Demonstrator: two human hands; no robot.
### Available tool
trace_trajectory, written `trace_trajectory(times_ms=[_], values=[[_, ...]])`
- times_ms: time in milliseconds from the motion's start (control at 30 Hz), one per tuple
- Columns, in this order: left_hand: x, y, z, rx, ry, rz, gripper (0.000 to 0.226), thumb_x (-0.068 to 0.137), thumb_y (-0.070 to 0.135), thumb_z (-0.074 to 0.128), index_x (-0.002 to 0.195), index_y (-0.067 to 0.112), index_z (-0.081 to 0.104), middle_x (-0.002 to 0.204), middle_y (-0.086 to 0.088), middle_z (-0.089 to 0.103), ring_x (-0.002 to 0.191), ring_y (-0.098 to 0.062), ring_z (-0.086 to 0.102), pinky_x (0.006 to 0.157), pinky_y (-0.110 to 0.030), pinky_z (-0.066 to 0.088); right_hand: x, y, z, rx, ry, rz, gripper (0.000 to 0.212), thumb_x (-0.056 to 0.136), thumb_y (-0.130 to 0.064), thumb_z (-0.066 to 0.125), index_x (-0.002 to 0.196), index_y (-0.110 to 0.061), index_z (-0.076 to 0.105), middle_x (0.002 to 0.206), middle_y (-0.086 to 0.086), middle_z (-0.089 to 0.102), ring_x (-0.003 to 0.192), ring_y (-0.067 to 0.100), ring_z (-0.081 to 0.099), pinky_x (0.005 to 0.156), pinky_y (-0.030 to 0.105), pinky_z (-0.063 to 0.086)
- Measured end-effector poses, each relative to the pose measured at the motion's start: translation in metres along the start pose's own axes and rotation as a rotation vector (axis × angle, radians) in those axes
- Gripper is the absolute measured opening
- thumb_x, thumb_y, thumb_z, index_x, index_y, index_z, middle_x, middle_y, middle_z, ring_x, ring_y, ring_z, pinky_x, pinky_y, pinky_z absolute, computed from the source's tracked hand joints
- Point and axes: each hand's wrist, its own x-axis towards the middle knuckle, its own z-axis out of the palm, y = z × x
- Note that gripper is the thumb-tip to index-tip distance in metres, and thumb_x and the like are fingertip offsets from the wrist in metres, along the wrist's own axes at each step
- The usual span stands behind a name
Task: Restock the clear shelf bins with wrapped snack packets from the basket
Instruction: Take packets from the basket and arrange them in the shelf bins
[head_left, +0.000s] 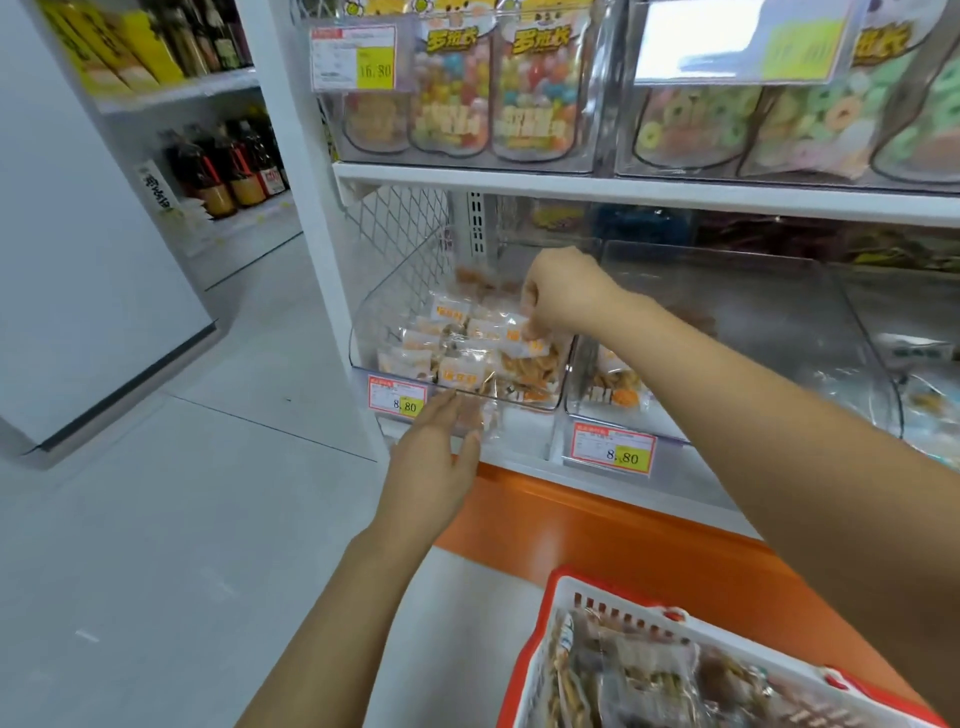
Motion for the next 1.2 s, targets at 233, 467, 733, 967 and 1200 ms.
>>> trace_trajectory(times_ms=[233,467,733,967,1200], values=[[0.001,0.003,0.001,-0.019,0.008,-0.022,0.047,0.096,0.019,0.052,0.142,0.011,0.044,0.152,0.0,0.035,0.141,-0.013,0.029,0.106,-0.013,0.015,0.013,-0.015,0.012,-0.272,-0.179,-0.026,0.017,0.081,-0.001,0.07,0.095,-0.005,0.061,0.092,0.01,0.061,0.083,0.027,0.059,0.066,0.029,0.043],[0.004,0.002,-0.002,-0.035,0.003,-0.033,0.049,0.097,0.02,0.051,0.144,0.01,0.04,0.152,-0.003,0.035,0.142,-0.013,0.027,0.106,-0.011,0.013,0.014,-0.042,-0.015,-0.505,-0.226,-0.155,0.064,0.08,-0.007,0.072,0.138,-0.002,0.044,0.07,0.004,0.042,0.064,0.02,0.047,0.057,0.025,0.041],[0.004,0.007,0.0,-0.025,-0.01,-0.015,0.05,0.096,0.019,0.05,0.144,0.013,0.039,0.154,-0.004,0.03,0.143,-0.014,0.024,0.107,-0.019,0.022,0.009,-0.045,0.019,-0.523,-0.317,-0.107,0.035,0.094,0.001,0.046,0.129,0.0,0.051,0.133,0.013,0.052,0.103,0.029,0.052,0.095,0.038,0.044],[0.006,0.002,0.002,-0.021,0.034,0.011,0.044,0.096,0.022,0.052,0.138,0.013,0.049,0.148,-0.004,0.037,0.136,-0.015,0.035,0.098,-0.013,0.023,0.017,-0.026,0.041,-0.402,-0.112,-0.049,0.033,0.091,0.006,0.044,0.119,-0.003,0.059,0.122,0.012,0.061,0.109,0.029,0.06,0.077,0.033,0.046],[0.012,0.007,0.002,-0.044,0.056,-0.012,0.041,0.094,0.02,0.053,0.134,0.013,0.053,0.142,-0.008,0.037,0.126,-0.016,0.044,0.09,-0.013,0.028,0.011,-0.021,0.054,-0.208,-0.076,0.05,0.027,0.086,0.009,0.049,0.111,0.003,0.057,0.102,0.015,0.06,0.093,0.028,0.061,0.073,0.031,0.048]])
